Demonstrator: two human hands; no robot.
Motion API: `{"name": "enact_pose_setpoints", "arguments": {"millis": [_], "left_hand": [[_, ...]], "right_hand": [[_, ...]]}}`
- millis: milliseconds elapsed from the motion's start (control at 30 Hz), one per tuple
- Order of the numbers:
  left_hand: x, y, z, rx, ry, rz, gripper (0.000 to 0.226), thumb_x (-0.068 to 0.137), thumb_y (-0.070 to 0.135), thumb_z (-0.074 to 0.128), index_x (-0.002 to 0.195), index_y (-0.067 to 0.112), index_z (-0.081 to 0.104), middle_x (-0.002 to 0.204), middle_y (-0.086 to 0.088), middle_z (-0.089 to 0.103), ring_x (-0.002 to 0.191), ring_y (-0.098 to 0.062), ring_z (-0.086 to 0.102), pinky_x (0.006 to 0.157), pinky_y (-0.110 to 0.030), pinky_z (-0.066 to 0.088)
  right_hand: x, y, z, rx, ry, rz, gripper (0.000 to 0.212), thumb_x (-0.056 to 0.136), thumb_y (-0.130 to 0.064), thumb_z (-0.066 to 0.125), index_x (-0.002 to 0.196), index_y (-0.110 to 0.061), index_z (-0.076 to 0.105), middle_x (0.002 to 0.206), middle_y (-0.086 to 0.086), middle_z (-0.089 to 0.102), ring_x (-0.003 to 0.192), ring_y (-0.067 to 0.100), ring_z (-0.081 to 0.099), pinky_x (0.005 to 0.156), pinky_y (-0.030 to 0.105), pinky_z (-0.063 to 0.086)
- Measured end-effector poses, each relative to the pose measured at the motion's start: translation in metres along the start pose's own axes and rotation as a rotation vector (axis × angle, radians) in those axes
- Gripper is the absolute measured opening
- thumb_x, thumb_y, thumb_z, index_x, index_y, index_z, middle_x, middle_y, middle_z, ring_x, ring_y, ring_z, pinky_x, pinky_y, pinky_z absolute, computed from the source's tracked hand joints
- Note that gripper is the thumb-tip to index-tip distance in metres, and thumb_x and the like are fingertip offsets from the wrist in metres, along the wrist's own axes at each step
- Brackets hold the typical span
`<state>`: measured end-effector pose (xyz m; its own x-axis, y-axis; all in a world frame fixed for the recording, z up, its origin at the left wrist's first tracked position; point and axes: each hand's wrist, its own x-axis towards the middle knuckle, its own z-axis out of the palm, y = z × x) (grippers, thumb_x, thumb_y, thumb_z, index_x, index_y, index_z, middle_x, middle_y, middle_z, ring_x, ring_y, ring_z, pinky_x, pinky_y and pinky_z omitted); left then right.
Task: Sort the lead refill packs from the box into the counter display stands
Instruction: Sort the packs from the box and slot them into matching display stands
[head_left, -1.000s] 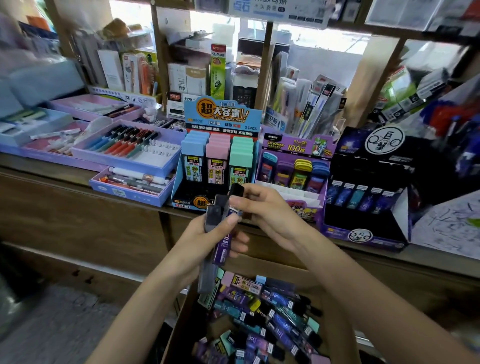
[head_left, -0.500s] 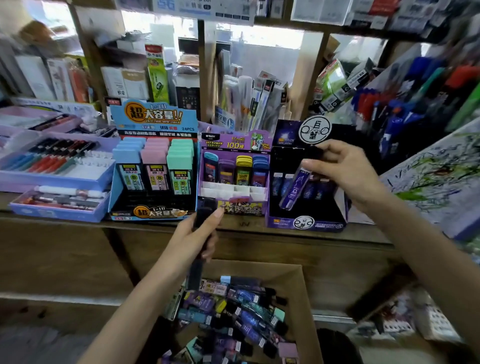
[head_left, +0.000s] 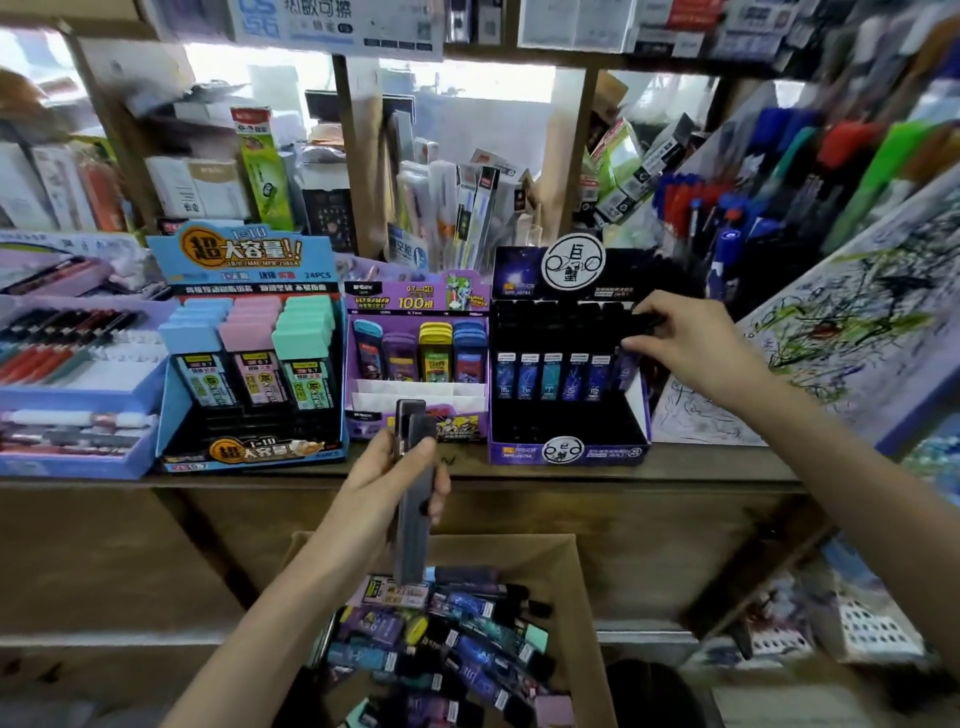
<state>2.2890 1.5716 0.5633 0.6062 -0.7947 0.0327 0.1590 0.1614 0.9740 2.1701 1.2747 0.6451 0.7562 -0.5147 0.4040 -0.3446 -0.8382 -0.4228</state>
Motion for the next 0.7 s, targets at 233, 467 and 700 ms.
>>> {"name": "enact_pose_setpoints", "arguments": {"millis": [233, 467, 700], "left_hand": [[0.004, -0.003, 0.0, 0.075, 0.042, 0.017, 0.045, 0.077, 0.049, 0.059, 0.103, 0.013, 0.05, 0.07, -0.008, 0.067, 0.066, -0.028, 0.068, 0.059, -0.029, 0.055], [0.005, -0.005, 0.005, 0.11, 0.043, 0.016, 0.061, 0.081, 0.045, 0.056, 0.126, 0.008, 0.037, 0.064, -0.003, 0.061, 0.051, -0.018, 0.056, 0.052, -0.025, 0.049], [0.006, -0.005, 0.01, 0.104, 0.042, 0.03, 0.076, 0.083, 0.044, 0.055, 0.139, 0.003, 0.024, 0.063, -0.004, 0.057, 0.049, -0.016, 0.05, 0.049, -0.025, 0.045]], "right_hand": [[0.004, 0.002, 0.003, -0.058, -0.079, -0.041, 0.021, 0.081, -0.015, 0.071, 0.098, -0.006, 0.062, 0.067, 0.0, 0.054, 0.055, 0.014, 0.048, 0.055, 0.023, 0.036], [0.007, 0.001, 0.001, -0.112, -0.14, 0.004, 0.027, 0.083, -0.019, 0.07, 0.1, -0.012, 0.051, 0.082, 0.005, 0.058, 0.066, 0.017, 0.055, 0.061, 0.03, 0.043], [0.001, 0.01, 0.008, -0.27, -0.045, -0.089, 0.024, 0.087, -0.017, 0.065, 0.106, -0.008, 0.054, 0.104, 0.009, 0.058, 0.081, 0.027, 0.058, 0.073, 0.035, 0.045]]}}
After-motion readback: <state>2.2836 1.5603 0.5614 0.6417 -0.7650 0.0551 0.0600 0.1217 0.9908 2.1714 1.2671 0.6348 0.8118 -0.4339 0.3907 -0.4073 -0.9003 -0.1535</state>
